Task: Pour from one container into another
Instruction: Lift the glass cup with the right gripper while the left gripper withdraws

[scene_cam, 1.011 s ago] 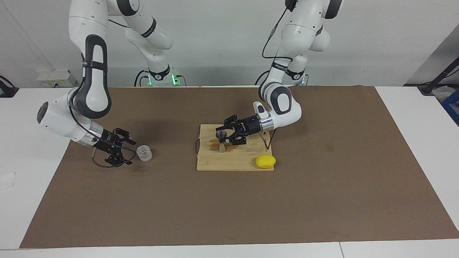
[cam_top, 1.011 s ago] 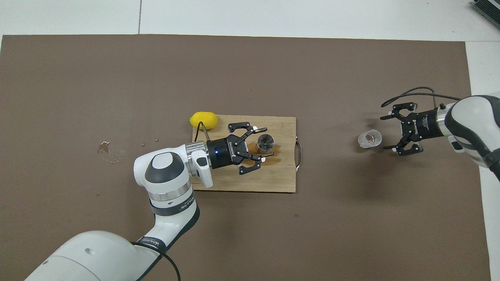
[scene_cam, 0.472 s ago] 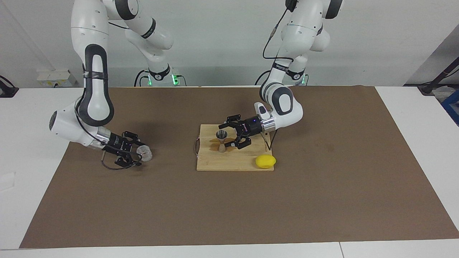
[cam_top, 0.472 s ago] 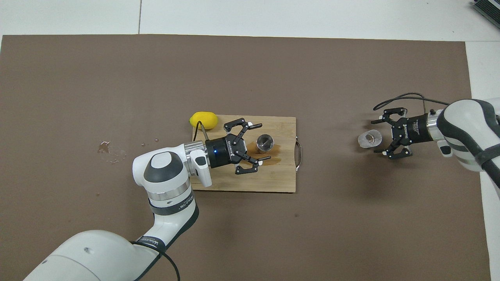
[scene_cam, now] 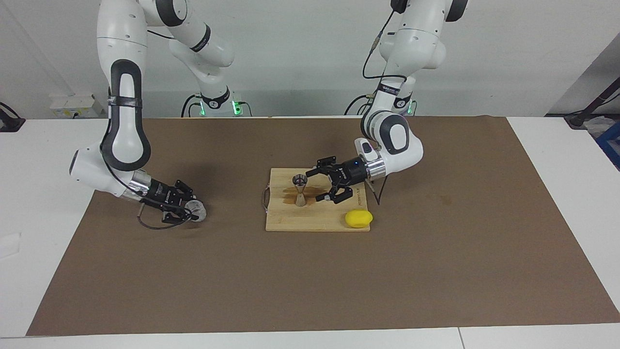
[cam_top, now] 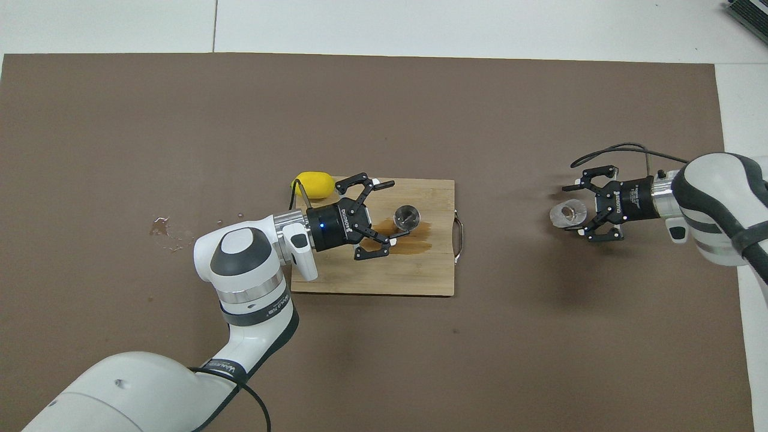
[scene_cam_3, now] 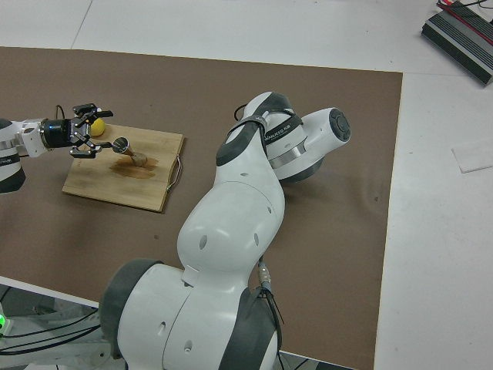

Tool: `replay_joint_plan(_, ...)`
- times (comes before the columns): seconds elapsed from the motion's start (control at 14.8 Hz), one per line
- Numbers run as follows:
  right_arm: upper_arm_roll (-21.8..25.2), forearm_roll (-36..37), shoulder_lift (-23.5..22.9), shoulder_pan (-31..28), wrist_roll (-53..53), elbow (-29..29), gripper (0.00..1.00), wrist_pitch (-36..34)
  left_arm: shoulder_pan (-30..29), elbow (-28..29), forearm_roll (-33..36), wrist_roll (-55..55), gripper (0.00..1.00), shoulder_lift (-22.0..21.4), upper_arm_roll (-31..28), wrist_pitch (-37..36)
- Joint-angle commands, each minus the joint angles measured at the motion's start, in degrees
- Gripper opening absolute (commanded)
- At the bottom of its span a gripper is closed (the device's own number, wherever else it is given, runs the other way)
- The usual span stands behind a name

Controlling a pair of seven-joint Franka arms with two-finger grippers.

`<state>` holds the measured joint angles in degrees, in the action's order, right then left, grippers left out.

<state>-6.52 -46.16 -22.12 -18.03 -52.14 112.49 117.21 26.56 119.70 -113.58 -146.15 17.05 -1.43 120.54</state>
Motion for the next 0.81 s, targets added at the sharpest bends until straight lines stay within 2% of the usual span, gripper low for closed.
replay_joint_plan(0.0, -0.2, -1.9, 3.3, 0.4, 0.6, 1.9, 0.12, 0.6, -2.0, 1.9, 6.2, 2.7, 1.0, -3.9, -0.1, -0.7)
replay_joint_plan(0.2, -0.2, -1.8, 5.9, 2.5, -3.2, 1.9, 0.12, 0.5, -5.8, 3.7, 16.1, 7.0, 1.0, -8.3, -0.1, -0.8)
replay_joint_plan(0.54, -0.1, 0.0, 9.2, 10.8, -10.9, 1.0, 0.1, 0.6, -13.2, 7.0, 34.7, 13.3, 1.0, -14.8, -0.1, -6.5)
replay_joint_plan(0.74, -0.2, 6.8, 9.2, 16.8, -13.2, -1.5, 0.06, 0.6, -19.0, 6.3, 47.8, 19.2, 1.0, -16.3, -0.3, -12.9)
